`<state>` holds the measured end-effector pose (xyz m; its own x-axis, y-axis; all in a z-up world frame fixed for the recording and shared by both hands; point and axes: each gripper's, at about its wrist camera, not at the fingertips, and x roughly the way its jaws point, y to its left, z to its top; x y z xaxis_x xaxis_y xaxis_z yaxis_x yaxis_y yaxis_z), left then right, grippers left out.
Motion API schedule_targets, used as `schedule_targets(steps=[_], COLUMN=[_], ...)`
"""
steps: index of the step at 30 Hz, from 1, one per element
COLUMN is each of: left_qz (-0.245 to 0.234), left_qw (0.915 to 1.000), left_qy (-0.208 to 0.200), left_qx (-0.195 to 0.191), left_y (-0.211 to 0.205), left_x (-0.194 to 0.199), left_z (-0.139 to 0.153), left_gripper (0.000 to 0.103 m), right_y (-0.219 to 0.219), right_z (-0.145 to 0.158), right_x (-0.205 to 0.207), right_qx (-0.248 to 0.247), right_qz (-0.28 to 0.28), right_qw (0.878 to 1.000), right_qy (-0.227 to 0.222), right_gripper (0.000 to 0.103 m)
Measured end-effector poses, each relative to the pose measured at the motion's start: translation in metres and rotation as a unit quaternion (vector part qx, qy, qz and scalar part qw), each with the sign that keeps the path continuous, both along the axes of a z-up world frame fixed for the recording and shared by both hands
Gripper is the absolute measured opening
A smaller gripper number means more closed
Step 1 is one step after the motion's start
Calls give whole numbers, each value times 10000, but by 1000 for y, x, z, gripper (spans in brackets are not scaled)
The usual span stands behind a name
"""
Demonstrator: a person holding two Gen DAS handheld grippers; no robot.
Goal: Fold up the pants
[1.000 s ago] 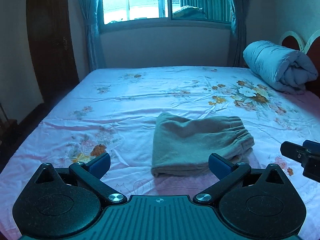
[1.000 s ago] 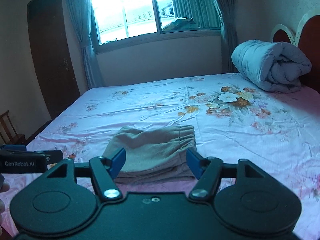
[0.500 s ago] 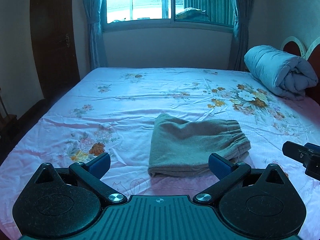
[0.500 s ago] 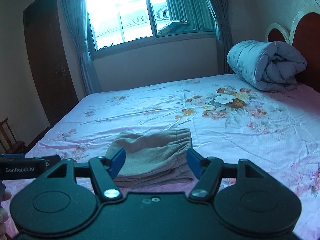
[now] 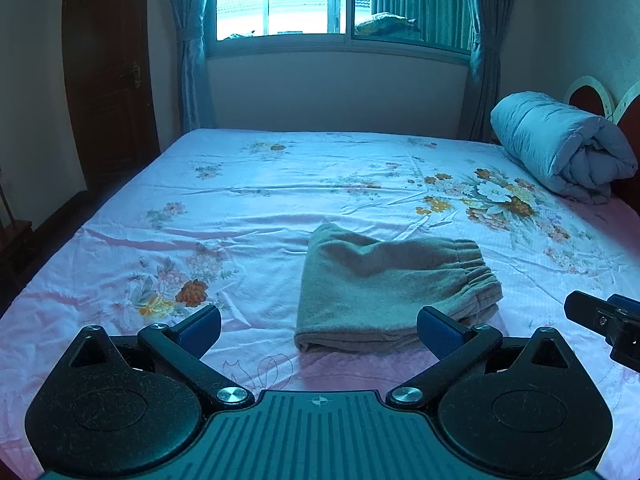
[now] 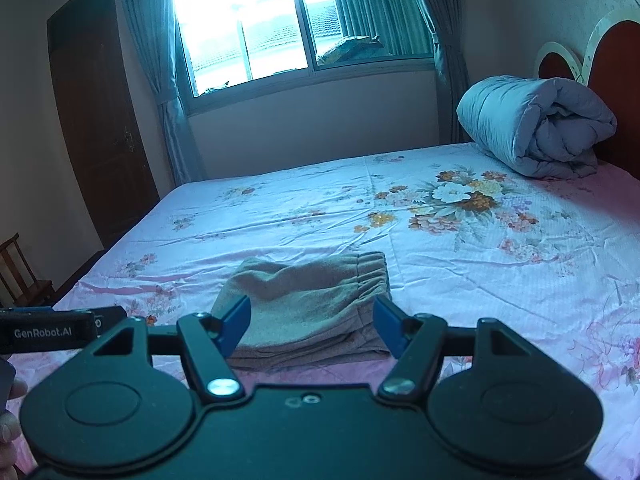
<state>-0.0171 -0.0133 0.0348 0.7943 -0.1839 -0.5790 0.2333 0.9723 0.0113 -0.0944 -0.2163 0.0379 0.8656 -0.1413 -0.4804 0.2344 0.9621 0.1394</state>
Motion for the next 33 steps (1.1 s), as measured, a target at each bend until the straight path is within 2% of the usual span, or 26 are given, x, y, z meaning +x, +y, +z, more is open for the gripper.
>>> schedule_targets(steps=[21, 33], left_qz=[-50, 174], left_qw=[9999, 9993], left_qy=[139, 336], left_qx=[47, -24], left_y=[-8, 11], left_x=[11, 33], left_z=[-13, -35], left_gripper=[103, 103], right_y=[-7, -17], right_z=[-10, -27], right_x=[8, 16], right_qx=[103, 245], right_qz=[-130, -260], right_qw=[9998, 9989], right_qy=[141, 299], right_gripper=[61, 61])
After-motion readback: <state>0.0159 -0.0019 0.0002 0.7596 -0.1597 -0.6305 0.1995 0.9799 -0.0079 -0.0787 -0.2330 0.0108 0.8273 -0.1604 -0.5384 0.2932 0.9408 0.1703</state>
